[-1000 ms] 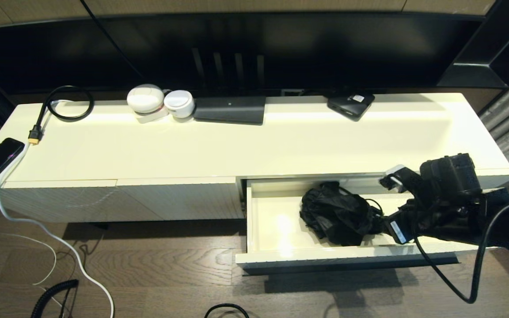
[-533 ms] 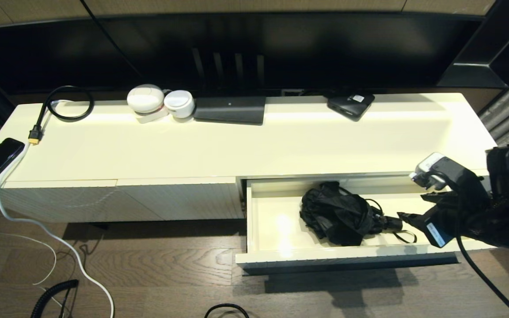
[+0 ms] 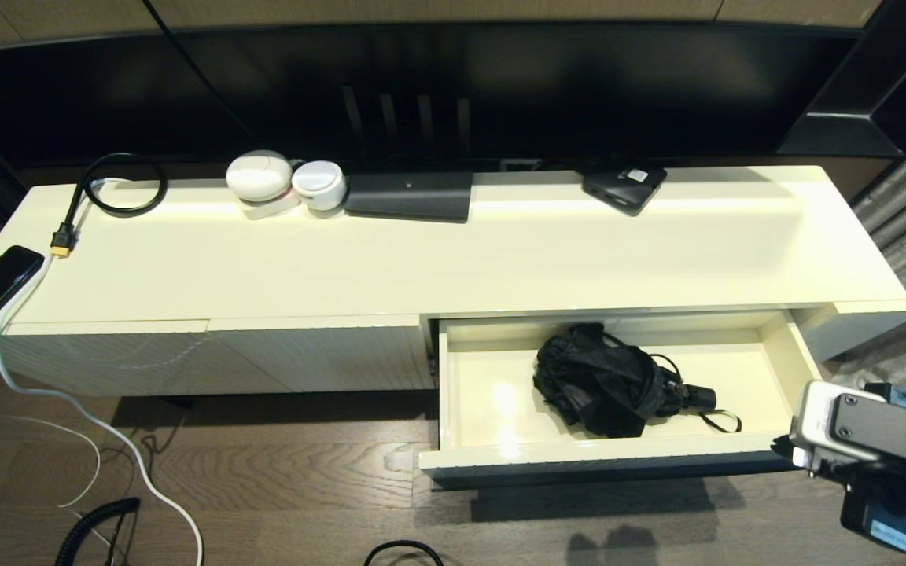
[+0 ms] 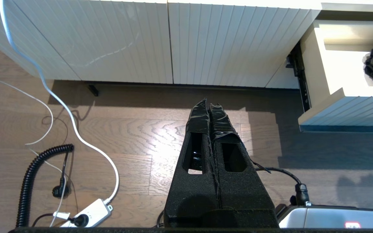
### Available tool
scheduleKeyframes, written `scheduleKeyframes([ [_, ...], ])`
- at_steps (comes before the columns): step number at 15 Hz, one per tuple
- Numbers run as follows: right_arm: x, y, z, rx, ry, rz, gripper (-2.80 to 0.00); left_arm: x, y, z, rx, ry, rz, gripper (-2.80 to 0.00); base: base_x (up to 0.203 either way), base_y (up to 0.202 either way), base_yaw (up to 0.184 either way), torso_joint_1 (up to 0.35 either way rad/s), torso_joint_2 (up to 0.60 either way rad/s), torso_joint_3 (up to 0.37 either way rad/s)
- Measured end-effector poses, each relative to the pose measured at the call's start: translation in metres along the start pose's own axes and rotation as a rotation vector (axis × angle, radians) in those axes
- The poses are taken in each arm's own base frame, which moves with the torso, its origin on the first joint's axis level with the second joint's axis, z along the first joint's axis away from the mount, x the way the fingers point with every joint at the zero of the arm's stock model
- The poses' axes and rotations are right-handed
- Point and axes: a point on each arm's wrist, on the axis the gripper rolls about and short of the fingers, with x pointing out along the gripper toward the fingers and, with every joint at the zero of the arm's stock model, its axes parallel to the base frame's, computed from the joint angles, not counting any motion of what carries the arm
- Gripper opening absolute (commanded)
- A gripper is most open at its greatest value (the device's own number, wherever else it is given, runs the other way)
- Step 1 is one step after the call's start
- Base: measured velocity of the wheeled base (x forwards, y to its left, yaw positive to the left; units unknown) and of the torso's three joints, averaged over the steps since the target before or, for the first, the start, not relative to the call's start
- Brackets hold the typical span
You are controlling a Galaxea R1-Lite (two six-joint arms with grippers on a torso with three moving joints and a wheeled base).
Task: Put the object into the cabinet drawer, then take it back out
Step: Close the drawer
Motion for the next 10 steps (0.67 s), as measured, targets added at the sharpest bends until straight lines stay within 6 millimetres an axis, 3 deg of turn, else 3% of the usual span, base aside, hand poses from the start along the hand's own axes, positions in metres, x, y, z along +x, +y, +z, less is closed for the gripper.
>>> scheduleKeyframes([
  [4,0.003,0.023,0.004,-0.191,-0.043,0.138,-2.80,0.000,0.000,0.000,0.000,0.000,0.000,-2.80,0.000,0.000,0.000,0.000,0.00,0.000],
  [10,0.041,0.037,0.007,-0.229,0.010,0.275,-2.80,0.000,0.000,0.000,0.000,0.000,0.000,-2.80,0.000,0.000,0.000,0.000,0.00,0.000],
])
